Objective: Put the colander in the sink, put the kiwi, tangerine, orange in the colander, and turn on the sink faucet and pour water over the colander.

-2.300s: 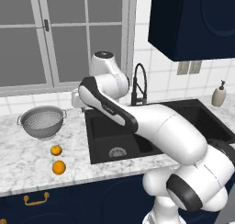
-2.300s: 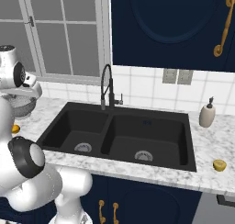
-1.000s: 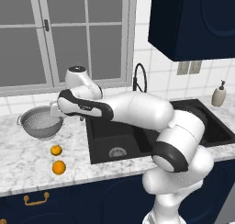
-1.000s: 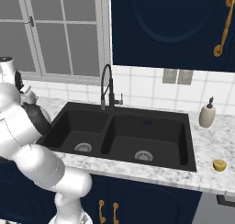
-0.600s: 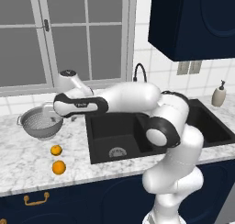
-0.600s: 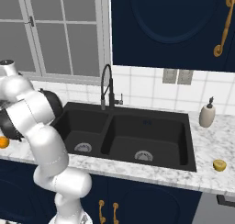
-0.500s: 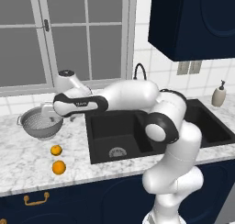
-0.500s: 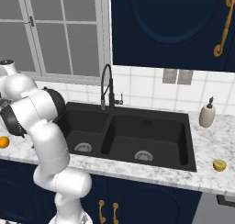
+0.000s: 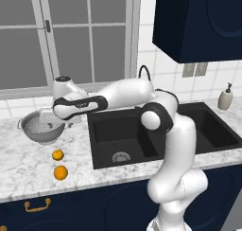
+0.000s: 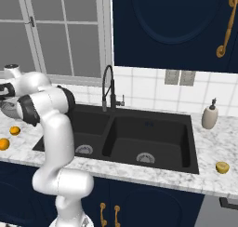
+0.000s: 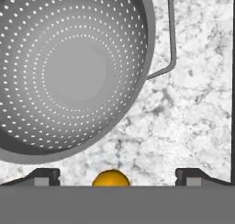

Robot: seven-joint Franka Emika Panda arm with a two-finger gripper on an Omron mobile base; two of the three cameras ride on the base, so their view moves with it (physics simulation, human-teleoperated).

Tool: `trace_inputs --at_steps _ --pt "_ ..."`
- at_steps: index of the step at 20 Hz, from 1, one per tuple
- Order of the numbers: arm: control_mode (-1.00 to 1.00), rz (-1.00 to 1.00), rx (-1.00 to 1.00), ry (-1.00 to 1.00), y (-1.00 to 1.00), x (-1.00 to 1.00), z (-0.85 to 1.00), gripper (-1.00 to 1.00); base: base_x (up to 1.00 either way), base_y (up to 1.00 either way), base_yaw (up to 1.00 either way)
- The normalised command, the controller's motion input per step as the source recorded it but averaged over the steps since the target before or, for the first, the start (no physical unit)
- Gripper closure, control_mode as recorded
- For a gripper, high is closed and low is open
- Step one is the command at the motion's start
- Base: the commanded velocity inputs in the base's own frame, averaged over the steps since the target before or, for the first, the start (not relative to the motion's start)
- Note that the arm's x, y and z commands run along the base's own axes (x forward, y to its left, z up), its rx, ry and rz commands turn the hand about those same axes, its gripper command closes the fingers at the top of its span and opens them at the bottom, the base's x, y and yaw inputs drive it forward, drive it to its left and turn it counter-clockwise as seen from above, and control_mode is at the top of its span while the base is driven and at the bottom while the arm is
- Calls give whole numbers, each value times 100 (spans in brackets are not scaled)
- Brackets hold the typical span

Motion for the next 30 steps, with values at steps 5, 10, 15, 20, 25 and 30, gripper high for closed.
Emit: trace_inputs --at_steps 5,10,15,20,25,30 --pt "-100 -1 0 3 5 29 -5 -100 0 0 0" --pt "-100 0 0 0 0 14 -18 -100 0 0 0" --pt "-100 0 0 0 0 21 -39 -100 0 0 0" --pt "-100 0 0 1 0 16 -28 -100 0 0 0" --pt "-100 0 0 0 0 7 -23 100 0 0 0" --pt "-100 0 0 0 0 0 0 100 0 0 0"
